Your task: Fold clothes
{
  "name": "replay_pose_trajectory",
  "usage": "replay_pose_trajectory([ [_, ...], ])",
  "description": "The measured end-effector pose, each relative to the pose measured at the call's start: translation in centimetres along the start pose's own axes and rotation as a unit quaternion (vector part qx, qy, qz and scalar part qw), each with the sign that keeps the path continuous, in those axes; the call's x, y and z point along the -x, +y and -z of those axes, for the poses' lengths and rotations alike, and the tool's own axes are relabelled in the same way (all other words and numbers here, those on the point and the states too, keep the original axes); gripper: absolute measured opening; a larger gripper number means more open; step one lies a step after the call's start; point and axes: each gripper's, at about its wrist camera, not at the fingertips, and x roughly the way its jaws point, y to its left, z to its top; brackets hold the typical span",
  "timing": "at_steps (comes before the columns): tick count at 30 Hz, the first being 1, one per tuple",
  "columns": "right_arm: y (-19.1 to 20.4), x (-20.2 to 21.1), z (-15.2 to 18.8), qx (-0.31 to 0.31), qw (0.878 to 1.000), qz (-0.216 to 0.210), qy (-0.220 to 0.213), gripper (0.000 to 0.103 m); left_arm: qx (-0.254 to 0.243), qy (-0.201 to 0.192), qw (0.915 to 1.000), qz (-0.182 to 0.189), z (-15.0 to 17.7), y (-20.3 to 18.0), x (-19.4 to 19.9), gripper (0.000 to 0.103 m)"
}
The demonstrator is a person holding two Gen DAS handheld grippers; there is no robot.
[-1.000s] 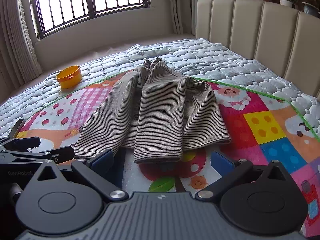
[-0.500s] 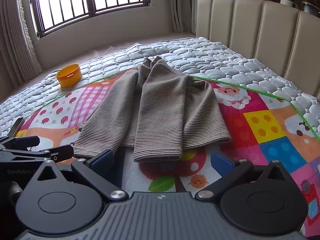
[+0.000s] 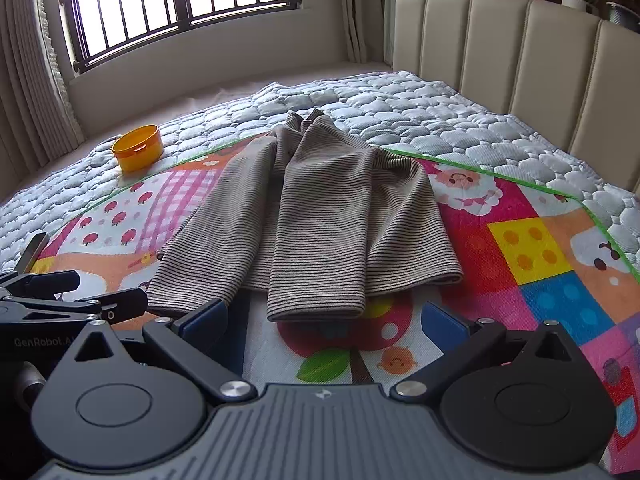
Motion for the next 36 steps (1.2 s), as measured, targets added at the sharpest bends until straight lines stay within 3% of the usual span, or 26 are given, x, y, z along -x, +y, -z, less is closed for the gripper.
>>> replay_pose_trajectory([
  [36,0.18,-0.27,0.15,0.003,1.0,0.001,0.007,0.103,0.0,0.005,1.0,-0.001,0.04,-0.06,-0.11,0.103],
])
